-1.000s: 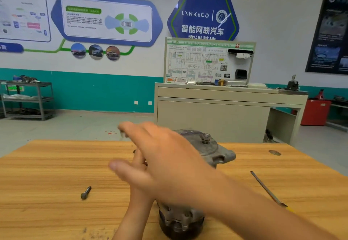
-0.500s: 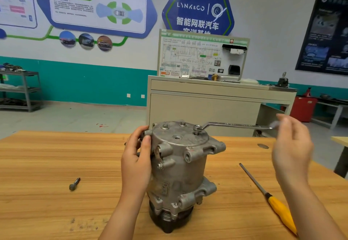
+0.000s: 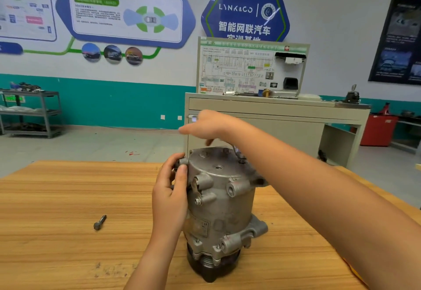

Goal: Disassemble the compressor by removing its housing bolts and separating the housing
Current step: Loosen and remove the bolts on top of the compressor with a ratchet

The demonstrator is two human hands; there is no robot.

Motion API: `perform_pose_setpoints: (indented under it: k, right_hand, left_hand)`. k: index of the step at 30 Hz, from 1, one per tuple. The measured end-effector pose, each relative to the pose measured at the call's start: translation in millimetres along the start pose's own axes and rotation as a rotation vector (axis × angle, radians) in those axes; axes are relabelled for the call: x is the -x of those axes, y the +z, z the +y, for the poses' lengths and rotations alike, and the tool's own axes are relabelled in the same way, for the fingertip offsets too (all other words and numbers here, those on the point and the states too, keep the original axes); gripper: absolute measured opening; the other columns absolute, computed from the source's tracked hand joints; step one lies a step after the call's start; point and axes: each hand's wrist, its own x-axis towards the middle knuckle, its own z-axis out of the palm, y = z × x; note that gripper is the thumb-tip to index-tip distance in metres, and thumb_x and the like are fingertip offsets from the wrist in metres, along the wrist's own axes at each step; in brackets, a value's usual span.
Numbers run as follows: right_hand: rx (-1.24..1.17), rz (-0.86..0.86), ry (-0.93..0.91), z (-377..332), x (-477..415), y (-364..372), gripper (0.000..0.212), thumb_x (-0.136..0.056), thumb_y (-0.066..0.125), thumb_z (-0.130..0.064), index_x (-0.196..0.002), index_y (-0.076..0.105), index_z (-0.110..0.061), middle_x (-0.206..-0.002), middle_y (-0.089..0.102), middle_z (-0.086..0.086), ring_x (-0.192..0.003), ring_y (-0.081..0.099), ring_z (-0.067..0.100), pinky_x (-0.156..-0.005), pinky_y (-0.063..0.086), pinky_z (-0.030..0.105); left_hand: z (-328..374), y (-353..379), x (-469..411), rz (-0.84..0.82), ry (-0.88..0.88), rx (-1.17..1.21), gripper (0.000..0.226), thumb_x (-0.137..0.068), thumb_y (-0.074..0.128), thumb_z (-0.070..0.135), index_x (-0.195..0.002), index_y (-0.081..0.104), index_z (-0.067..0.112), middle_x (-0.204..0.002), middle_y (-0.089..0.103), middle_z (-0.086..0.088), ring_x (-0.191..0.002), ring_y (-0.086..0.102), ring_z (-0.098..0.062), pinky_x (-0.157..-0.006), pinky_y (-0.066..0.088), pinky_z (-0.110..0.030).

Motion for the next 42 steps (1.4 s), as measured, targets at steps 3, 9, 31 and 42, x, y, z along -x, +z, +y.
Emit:
perform_pose_setpoints:
  k: [3,9,31,42]
  right_hand:
    - [0.096,0.022,-0.16,-32.9,22.7,14.0,0.026,-0.092,0.048,-0.035,-0.082,0.052,-0.011,-0.07,0.048,0.0,-0.069,0.052,0.019,-0.05,0.034,0.025]
    - [0.22,0.625,-0.416,-29.1,128.6,54.2,0.051,-0.088,0.031,-0.057,-0.103,0.064,-0.021,-0.103,0.064,-0.015,-0.122,0.044,0.008,-0.108,-0.007,0.047]
    - [-0.455,0.23,0.373,59.3,-31.0,-4.3,0.021,-0.087,0.062,-0.01,-0.082,0.044,-0.001,-0.091,0.053,0.011,-0.079,0.057,0.019,-0.061,0.047,0.024]
    - [-0.03,0.594,-0.561,-36.3,95.5,58.0,0.037,-0.09,0.052,-0.041,-0.062,0.04,-0.019,-0.061,0.044,-0.007,-0.06,0.04,0.011,-0.092,0.031,0.037]
  left_hand:
    - [-0.3,-1.3,-1.1,-0.014,-0.002,-0.008,0.023,-0.096,0.047,0.015,-0.105,0.059,0.031,-0.105,0.066,0.004,-0.099,0.061,-0.009,-0.082,0.049,-0.025]
    - [-1.9,-1.5,0.9,-0.015,0.015,-0.053,0.011,-0.092,0.05,0.002,-0.095,0.056,0.012,-0.082,0.064,0.0,-0.082,0.062,-0.02,-0.067,0.048,-0.018]
    - [-4.4,-2.3,-1.8,-0.009,0.037,0.005,0.027,-0.096,0.047,0.018,-0.105,0.056,0.042,-0.114,0.063,0.002,-0.106,0.059,-0.015,-0.087,0.051,-0.036]
    - [39.7,32.9,8.9,-0.039,0.431,0.156,0.034,-0.098,0.02,0.037,-0.073,0.043,0.034,-0.061,0.034,0.028,-0.074,0.044,0.008,-0.065,0.027,-0.003]
